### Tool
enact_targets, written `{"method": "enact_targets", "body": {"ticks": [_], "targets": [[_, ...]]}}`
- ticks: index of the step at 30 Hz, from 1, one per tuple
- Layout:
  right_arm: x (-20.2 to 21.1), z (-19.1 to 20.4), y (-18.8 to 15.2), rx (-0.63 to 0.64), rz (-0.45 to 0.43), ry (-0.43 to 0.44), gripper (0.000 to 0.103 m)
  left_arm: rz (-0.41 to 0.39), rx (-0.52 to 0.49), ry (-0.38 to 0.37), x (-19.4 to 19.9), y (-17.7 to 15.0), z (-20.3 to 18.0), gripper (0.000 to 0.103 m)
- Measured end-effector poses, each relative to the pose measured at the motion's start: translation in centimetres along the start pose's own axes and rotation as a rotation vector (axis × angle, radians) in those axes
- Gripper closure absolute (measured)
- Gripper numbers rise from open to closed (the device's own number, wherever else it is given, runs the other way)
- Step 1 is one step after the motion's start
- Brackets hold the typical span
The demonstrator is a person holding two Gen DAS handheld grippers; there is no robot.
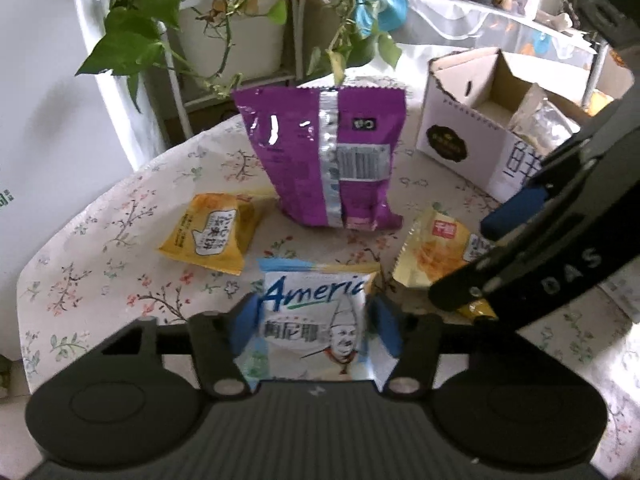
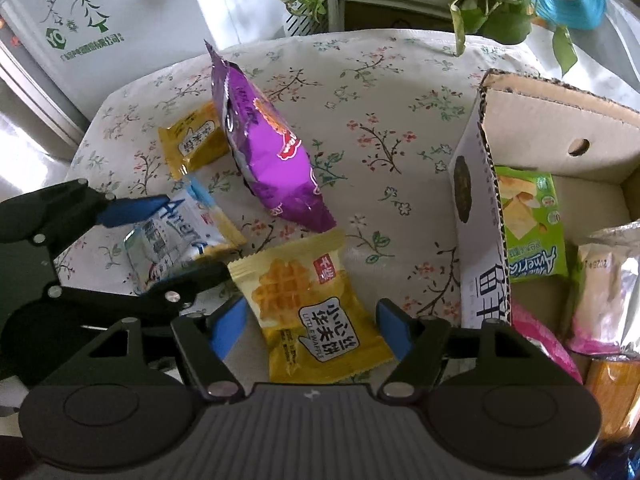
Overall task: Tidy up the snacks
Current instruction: 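Lift the yellow waffle bag with the right tool while the left tool lifts the Ameria bag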
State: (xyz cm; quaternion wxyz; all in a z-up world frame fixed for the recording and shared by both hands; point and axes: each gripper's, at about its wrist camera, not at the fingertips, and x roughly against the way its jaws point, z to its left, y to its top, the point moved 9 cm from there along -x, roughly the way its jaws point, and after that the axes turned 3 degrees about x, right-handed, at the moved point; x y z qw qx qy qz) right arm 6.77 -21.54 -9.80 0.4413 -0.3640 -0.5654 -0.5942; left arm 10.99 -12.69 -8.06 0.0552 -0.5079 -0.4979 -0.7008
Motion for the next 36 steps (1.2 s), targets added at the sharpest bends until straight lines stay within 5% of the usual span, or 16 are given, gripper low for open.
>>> {"method": "enact_targets", "body": {"ticks": [7,16,36], "targets": [[-0.4,0.0,-0.3,0.017,-0.002,-0.036,0.030,0.010,-0.021,0.019,1.0,-0.7,0.4,0.054],[0.0,0.5,-0.4,0.088,-0.037,-0.097,0.046,0.000,0.093,0.062,2.6,-0.5,1.8,0.054],[5.8,0.8,2.0,0.080,-0.198,-0.044,0.046,-0.109,0.234,0.160,7.2,1.6,2.0,0.054]]}}
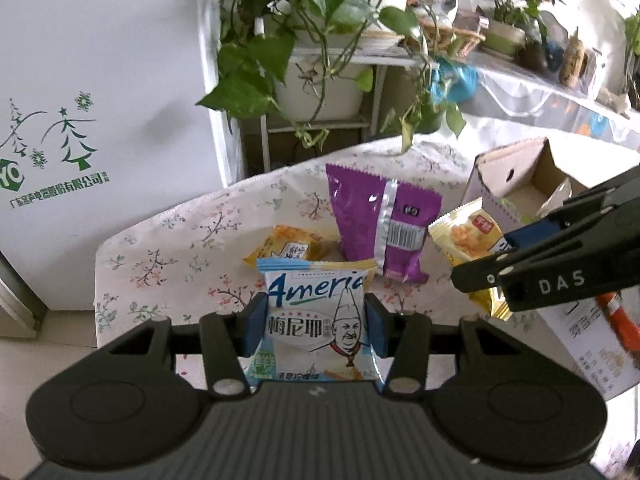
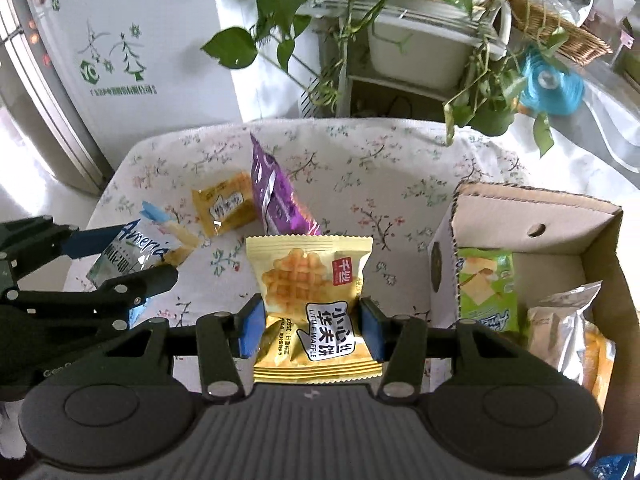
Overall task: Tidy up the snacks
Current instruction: 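Lift the yellow waffle bag with the right tool while the left tool lifts the Ameria bag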
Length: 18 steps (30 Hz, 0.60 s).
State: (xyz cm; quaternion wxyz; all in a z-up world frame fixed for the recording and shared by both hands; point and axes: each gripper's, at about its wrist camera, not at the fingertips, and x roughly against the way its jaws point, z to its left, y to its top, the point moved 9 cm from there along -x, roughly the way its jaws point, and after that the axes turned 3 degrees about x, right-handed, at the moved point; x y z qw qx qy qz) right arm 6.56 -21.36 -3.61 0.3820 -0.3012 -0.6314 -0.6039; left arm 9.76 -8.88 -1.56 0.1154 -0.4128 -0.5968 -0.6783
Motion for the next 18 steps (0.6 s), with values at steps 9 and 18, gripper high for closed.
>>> {"method": "enact_targets", "body": {"ticks": [9,18], "targets": [[1.2,-1.0,0.2,-0.019,-0.033,-0.014,0.046,-0.043,0.049,-0.004,1.1,1.2,-1.2,0.054],[2.6,-2.4,0.6,-0.044,-0.068,-0.027,0.046,-0.066,0.039,-0.007,1.6,2.0,-2.8,0.054]]}}
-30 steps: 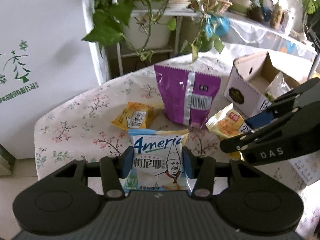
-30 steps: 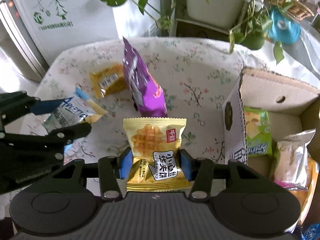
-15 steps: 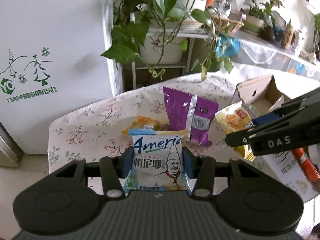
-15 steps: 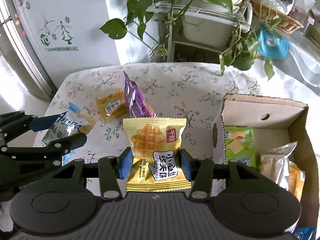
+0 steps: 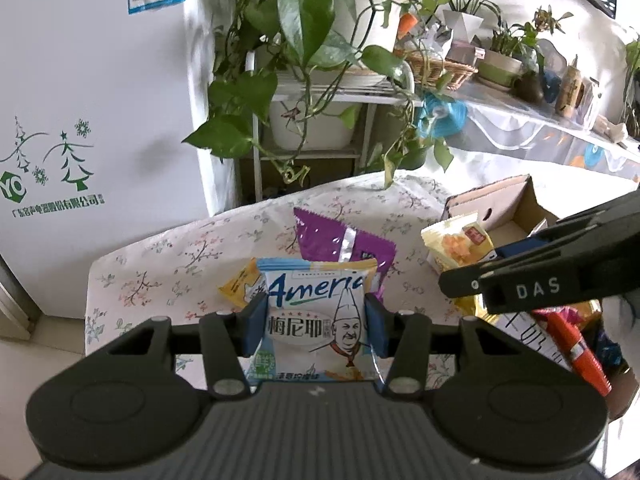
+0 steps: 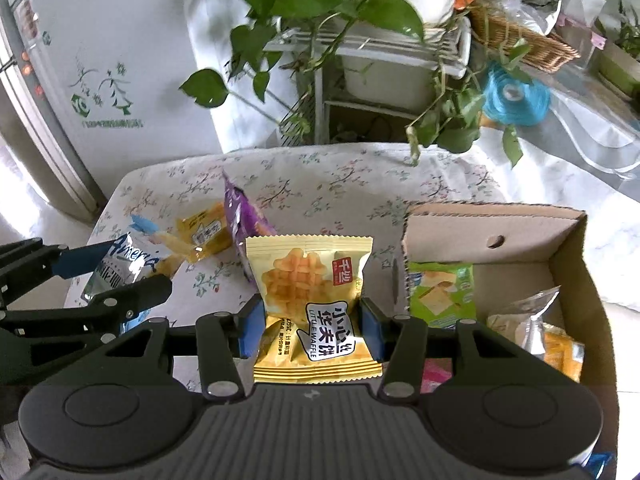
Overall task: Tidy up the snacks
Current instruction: 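Lift the yellow waffle bag with the right tool while the left tool lifts the Ameria bag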
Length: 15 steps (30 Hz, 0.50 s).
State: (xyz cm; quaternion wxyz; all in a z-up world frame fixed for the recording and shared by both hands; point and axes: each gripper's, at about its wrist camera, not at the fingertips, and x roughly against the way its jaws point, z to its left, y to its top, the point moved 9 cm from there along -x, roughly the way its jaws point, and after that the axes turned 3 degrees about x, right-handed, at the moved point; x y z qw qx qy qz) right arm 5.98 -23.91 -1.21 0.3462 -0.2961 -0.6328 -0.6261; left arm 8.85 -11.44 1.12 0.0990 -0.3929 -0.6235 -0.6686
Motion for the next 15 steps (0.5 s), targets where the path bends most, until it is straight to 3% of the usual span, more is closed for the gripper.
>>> {"method": "enact_targets", "body": {"ticks": [15], "targets": [[5.0,-6.6,2.2,-0.142,-0.138,-0.021,0.046,-0.048,-0.012,-0.072,0.5,1.8,-4.6,0.054]]}}
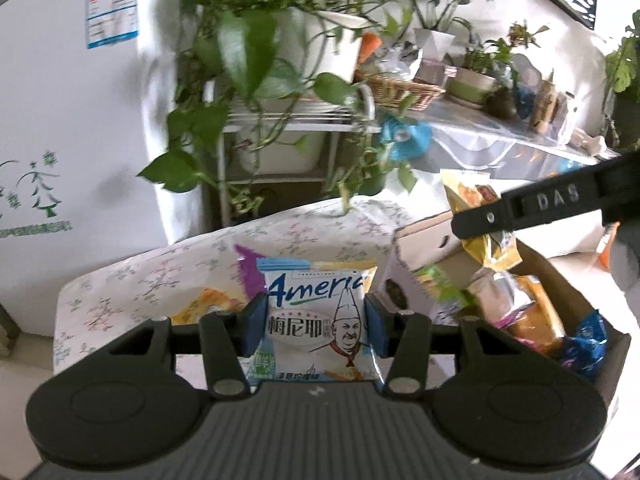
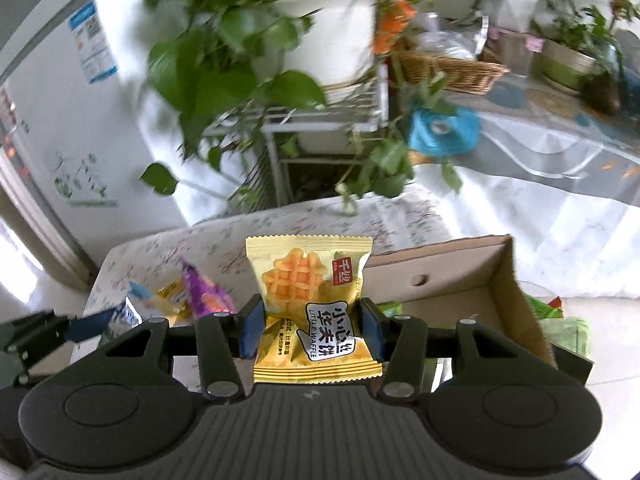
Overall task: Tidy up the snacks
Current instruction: 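Lift the yellow waffle bag with the right tool while the left tool lifts the Ameria bag, then lower the yellow waffle and Ameria bags into the box and open both tools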
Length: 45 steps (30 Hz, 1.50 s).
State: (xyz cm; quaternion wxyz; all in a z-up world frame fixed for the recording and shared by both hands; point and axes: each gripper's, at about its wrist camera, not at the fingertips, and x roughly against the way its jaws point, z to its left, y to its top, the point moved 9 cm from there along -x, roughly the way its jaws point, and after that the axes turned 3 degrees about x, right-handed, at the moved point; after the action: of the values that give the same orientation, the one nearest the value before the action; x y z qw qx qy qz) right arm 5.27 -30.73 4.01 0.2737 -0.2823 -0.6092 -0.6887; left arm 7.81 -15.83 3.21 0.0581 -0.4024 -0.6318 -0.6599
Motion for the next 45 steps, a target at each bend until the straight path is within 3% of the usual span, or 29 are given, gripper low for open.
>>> {"method": "enact_targets", "body": {"ticks": [19,30,33,35,37,45], "targets": [[2.5,-7.1,0.1,-0.151,-0.055,-0.085,0.046,-0.005,-0.041,-0.203,-2.1,0.0,-10.2,0.054],[2.6,-8.7,-0.6,-0.184,-0.036,-0.124,0.046,0.055,-0.067,-0.296,-4.1,-2.1,-15.6,0.053],[2.3,-9.2,-0.9,-0.200,-0.023,-0.144,0.046,0.054,-0.079,-0.311,-4.0,-2.6,-16.6,0.037],[2.2,-9.4,-1.1,-0.209,-0.017,-0.156,0.041,0.038,-0.074,-0.323,-3.3,-2.4,-16.8,0.018],[2.3,-9.5,-1.1,-0.226,-0.016,-0.159,0.033,0.017,-0.067,-0.338,-2.6,-1.8,-16.8,0.017],[2.4,-8.7,-0.6,-0.247,-0.041,-0.128,0.032,0.013,-0.050,-0.288,-1.3,-1.3,-14.1,0.016]]}}
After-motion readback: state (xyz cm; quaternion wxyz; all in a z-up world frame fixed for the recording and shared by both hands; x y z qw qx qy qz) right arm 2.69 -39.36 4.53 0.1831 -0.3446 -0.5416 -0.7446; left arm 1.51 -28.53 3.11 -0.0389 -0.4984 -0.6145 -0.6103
